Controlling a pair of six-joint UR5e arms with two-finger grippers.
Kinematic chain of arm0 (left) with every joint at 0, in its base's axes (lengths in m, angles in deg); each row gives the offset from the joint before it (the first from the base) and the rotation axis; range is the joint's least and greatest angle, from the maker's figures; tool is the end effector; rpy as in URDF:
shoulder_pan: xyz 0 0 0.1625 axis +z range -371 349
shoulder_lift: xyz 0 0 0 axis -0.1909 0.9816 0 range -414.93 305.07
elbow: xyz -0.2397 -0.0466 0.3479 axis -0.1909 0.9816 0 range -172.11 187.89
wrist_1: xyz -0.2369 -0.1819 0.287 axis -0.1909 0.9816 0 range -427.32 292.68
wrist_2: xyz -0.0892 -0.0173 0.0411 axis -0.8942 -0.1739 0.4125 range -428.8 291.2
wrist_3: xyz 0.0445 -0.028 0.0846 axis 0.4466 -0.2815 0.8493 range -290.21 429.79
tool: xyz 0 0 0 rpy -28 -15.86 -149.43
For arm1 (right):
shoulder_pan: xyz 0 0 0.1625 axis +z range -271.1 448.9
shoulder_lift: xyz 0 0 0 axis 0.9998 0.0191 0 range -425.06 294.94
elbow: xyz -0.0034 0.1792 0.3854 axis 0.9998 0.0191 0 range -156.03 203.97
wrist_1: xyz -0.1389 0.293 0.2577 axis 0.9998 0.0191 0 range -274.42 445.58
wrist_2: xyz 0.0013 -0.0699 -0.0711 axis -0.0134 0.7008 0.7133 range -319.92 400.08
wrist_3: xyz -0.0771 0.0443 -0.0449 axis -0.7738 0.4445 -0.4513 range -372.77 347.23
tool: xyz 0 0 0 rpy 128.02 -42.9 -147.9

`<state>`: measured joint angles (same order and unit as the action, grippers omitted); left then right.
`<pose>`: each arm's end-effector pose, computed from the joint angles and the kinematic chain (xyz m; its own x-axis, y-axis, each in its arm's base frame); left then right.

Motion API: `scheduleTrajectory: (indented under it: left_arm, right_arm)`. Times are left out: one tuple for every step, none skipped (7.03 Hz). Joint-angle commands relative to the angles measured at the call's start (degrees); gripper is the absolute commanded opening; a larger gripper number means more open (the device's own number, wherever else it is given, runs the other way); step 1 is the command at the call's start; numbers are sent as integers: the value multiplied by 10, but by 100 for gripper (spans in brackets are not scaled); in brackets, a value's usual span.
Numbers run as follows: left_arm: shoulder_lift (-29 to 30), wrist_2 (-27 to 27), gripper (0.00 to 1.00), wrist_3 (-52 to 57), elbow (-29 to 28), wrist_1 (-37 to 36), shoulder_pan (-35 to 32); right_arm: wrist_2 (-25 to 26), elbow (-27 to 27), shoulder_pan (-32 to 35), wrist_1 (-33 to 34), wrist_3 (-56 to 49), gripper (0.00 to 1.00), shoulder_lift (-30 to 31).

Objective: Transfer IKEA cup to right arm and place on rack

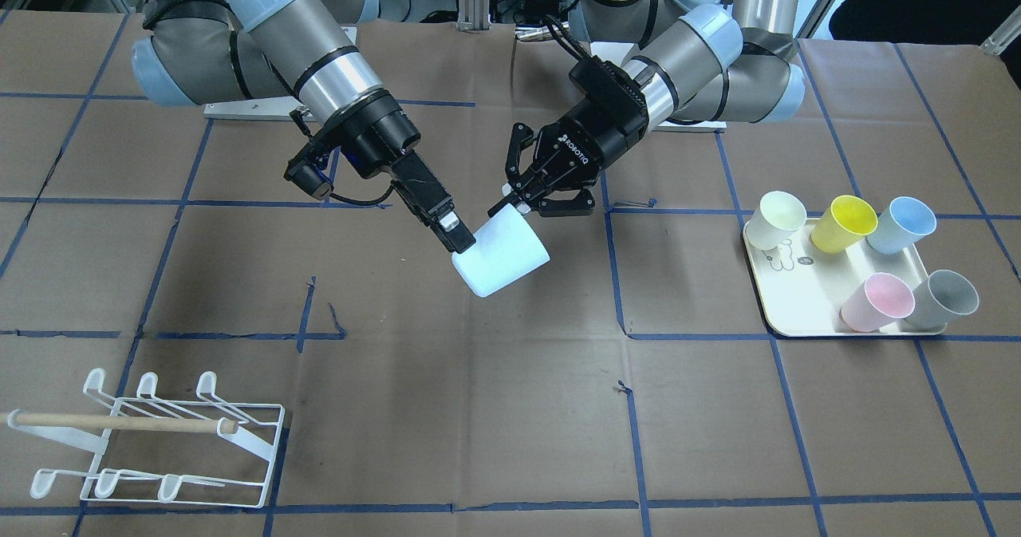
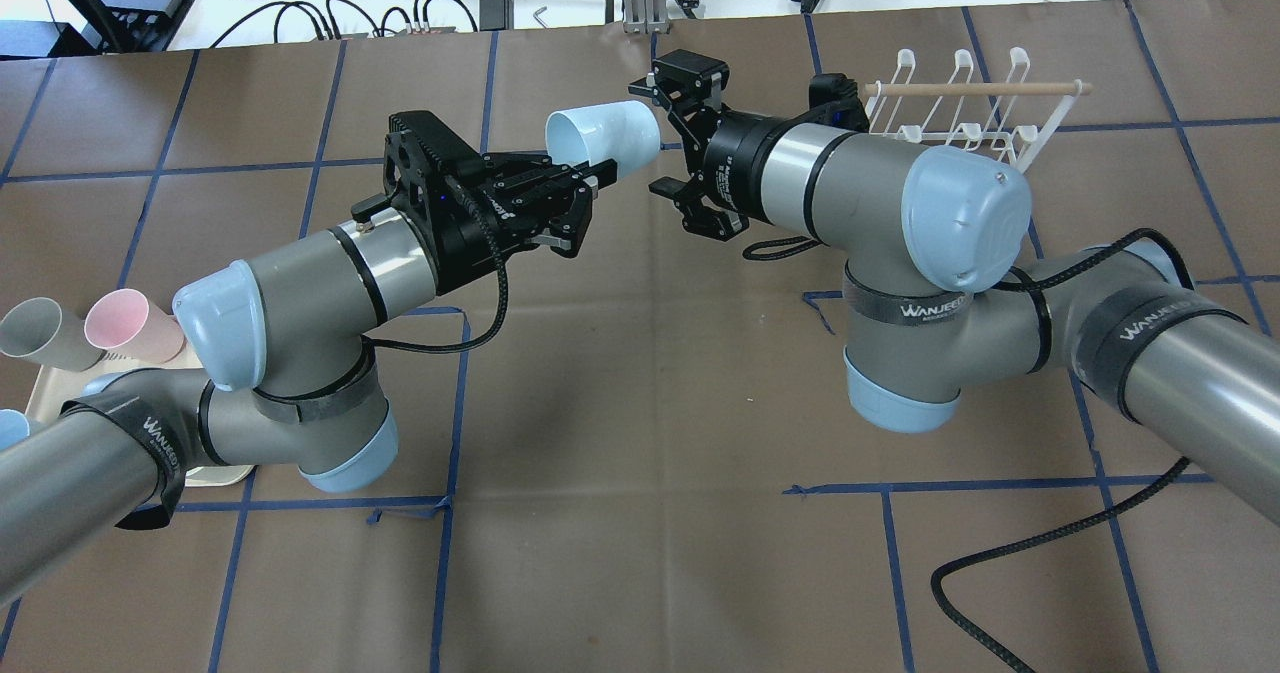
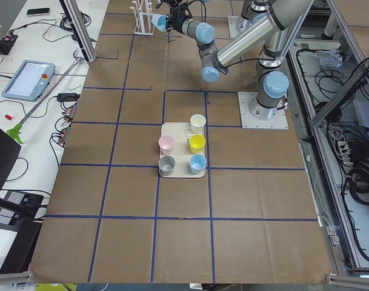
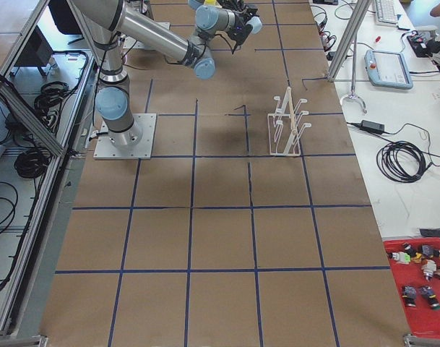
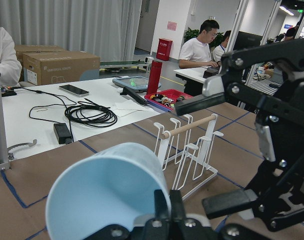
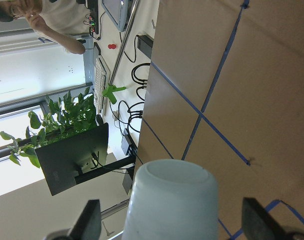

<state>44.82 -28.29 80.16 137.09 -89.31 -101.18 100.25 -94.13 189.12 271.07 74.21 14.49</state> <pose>-0.2103 -0.4318 0.3452 -0.6367 0.7502 0.1786 0.1180 0.3236 -0.9388 0.2705 -0.4701 0.3724 -0.1377 0.5066 -0.8511 0.7736 0.5916 0.2270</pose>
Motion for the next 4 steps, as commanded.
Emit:
scheduleTrajectory:
  left_arm:
    - [-1, -1, 1, -1, 0, 0, 0]
    - [-1, 0, 1, -1, 0, 0, 0]
    - [-2, -1, 1, -1, 0, 0, 0]
    - [-2, -1, 1, -1, 0, 1, 0]
  right_arm:
    - [2, 31, 9, -1, 4, 98, -28]
    - [2, 39, 14, -1, 8, 98, -40]
    - [2, 43, 18, -1, 7, 98, -46]
    - [9, 46, 20, -1, 7, 98, -49]
